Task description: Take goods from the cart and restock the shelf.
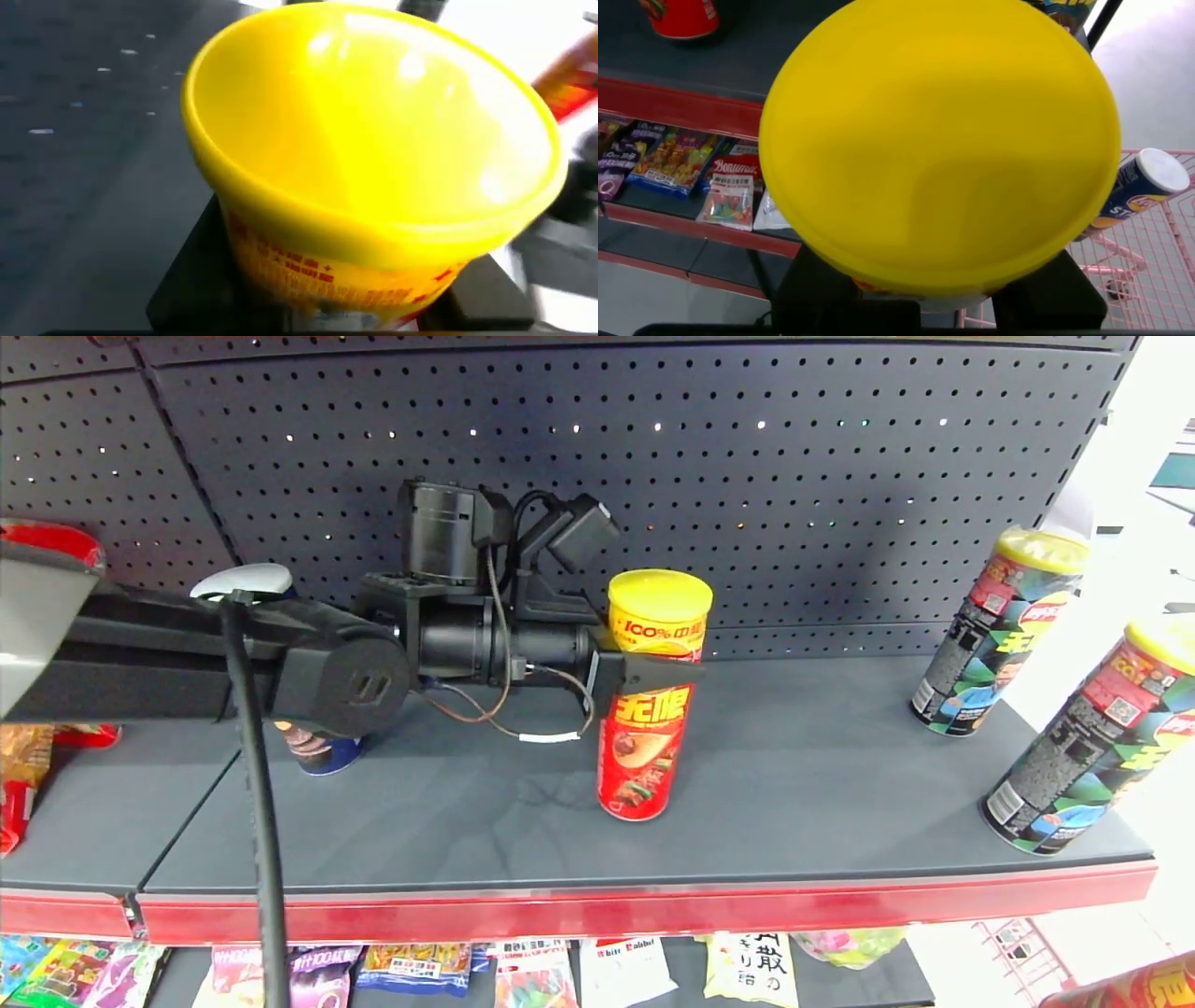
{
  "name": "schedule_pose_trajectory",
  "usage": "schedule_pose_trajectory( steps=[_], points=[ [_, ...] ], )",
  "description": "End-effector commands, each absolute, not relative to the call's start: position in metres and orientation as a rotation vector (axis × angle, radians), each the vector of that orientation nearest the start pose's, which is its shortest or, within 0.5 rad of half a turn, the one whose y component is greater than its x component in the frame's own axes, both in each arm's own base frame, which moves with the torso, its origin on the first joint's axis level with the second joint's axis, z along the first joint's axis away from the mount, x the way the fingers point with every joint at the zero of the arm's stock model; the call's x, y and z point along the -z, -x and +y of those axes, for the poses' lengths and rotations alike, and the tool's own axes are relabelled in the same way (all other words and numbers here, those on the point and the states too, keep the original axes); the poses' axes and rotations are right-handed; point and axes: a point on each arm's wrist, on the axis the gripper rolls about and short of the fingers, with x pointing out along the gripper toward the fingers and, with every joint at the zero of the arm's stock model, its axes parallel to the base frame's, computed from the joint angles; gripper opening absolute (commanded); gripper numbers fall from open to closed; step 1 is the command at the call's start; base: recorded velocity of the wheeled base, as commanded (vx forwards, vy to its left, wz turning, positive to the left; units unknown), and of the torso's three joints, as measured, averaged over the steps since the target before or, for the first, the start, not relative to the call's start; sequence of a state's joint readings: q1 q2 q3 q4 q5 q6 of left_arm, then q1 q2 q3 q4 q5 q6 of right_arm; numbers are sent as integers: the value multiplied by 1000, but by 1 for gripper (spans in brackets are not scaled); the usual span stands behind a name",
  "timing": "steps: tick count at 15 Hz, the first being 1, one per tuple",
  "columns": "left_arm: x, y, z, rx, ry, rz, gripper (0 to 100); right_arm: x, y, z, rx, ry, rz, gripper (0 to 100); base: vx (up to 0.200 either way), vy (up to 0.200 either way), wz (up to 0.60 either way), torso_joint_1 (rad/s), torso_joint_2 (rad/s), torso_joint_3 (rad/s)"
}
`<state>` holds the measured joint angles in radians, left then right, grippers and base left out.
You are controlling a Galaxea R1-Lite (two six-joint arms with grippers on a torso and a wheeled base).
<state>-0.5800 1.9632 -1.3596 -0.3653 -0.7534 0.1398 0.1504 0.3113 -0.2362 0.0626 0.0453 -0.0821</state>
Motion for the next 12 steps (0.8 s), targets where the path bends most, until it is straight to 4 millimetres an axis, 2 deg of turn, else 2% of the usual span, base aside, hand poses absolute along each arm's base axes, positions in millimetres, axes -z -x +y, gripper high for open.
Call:
schedule_pose_trajectory(
  steps=[1,4,12],
  points=[
    [-218,-303,-231,1371,-97,133,0,-140,4,0,-203,90,130,0,0,0,0,0,0,0],
    [-208,-300,-236,1381,-96,128,0,-141,4,0,-203,90,128,0,0,0,0,0,0,0],
    [-201,-294,-239,1403,-93,158,0,-140,4,0,-203,90,130,0,0,0,0,0,0,0]
  ],
)
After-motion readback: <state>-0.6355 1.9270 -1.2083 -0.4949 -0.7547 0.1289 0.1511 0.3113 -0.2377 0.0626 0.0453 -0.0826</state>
